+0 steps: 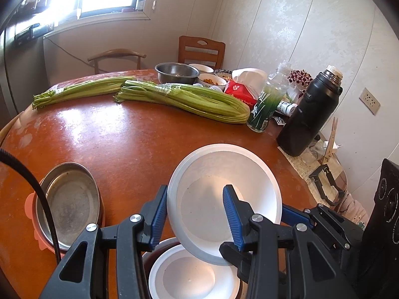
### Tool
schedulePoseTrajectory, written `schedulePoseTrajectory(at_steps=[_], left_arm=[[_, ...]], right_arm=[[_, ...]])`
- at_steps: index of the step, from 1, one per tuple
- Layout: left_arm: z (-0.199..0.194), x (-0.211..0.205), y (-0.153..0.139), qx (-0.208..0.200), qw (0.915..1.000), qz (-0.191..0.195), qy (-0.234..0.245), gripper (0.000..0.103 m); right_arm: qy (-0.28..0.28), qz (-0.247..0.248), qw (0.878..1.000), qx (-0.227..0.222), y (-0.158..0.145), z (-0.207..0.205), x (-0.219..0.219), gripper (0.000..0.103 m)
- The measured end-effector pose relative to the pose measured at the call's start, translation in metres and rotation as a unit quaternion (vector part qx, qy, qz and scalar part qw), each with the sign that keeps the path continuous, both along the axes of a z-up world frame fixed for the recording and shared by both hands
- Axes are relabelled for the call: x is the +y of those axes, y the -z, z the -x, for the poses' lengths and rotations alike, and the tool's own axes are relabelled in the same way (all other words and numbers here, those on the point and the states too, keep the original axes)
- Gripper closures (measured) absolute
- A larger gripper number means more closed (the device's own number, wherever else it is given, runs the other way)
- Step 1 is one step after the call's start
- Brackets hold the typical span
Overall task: Organize plates and bowls
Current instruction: 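Lower the small red-printed bowl into the larger white bowl with the left tool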
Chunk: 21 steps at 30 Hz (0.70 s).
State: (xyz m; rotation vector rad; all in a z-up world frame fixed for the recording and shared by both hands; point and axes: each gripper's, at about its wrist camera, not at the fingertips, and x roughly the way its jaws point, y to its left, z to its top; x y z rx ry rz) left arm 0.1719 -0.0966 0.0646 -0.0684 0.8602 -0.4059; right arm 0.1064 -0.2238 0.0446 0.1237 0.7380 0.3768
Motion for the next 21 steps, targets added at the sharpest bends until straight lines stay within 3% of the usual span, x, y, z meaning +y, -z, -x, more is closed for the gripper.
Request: schedulePoseTrajectory(at_steps=[21], left_arm=[[0.048, 0.028, 0.009, -0.009, 0.9997, 0.008, -0.019, 0.059]], right_arm=[[-0.021, 0.020, 1.000, -0.009, 0.006, 0.040, 0.026, 0.033]])
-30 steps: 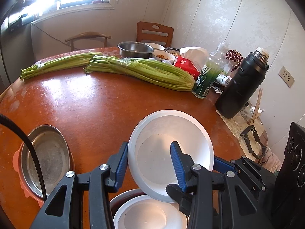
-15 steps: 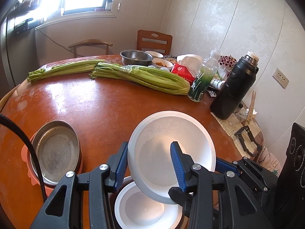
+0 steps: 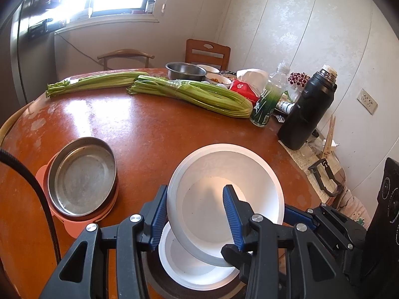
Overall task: Organize plates and bowls
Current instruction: 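Lower the small red-printed bowl into the larger white bowl with the left tool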
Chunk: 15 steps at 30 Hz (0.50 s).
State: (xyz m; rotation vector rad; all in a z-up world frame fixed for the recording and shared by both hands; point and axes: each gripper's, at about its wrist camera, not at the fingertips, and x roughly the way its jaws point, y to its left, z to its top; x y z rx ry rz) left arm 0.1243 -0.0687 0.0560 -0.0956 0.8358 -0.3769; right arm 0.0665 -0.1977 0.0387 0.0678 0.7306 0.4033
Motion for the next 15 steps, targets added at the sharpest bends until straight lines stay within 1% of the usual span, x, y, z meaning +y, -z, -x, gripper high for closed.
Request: schedulePoseTrajectory(at_steps=[15], left_arm=[[0.013, 0.001, 0.016, 0.007, 0.9999, -0.010, -0.008, 0.059]], right_arm=[[-0.009, 0.010, 1.000, 0.014, 0.014, 0.014, 0.006, 0.033]])
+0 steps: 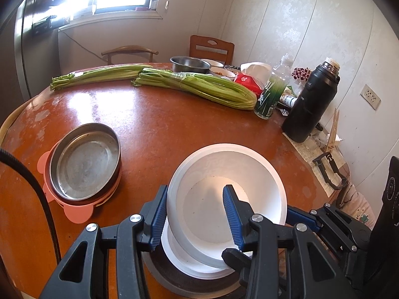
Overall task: Organize plates and bowls
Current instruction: 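Lower the small red-printed bowl into the larger white bowl with the left tool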
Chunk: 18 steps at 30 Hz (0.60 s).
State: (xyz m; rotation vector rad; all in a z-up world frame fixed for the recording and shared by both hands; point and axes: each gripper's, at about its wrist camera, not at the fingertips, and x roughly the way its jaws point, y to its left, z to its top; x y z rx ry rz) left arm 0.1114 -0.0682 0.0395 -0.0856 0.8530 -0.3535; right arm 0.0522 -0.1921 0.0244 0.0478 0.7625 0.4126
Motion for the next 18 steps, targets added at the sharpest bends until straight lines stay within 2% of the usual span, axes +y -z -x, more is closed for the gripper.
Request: schedulePoseTrajectory(at_steps=[18], left_arm=[[0.008, 0.002, 0.020, 0.012, 0.9998, -0.009, -0.010, 0.060]], right_arm=[[-0.012, 0.003, 1.000, 0.015, 0.016, 0.002, 0.001, 0.033]])
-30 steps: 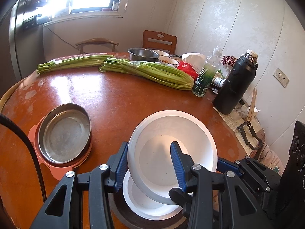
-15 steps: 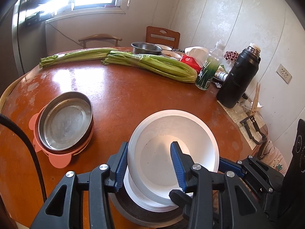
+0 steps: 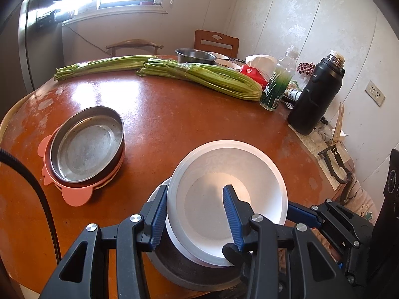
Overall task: Organize plates and bowls
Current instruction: 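Lower the small red-printed bowl into the larger white bowl with the left tool, then release the small bowl and grasp the steel bowl rim with the left tool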
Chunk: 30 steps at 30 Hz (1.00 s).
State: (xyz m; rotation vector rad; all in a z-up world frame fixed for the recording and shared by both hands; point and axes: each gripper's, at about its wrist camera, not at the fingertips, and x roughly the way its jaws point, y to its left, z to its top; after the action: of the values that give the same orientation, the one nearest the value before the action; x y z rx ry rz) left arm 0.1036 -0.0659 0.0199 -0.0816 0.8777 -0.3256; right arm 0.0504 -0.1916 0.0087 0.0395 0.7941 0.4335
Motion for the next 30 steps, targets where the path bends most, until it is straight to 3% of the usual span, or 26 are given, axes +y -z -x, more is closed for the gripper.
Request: schedulePoseTrajectory(at_steps=[30], left_arm=[[-0.003, 0.006, 0.019, 0.022, 0.9998, -0.004, -0.002, 0.059]], right_arm=[[-0.012, 0.019, 1.000, 0.006, 0.009, -0.001, 0.003, 0.033]])
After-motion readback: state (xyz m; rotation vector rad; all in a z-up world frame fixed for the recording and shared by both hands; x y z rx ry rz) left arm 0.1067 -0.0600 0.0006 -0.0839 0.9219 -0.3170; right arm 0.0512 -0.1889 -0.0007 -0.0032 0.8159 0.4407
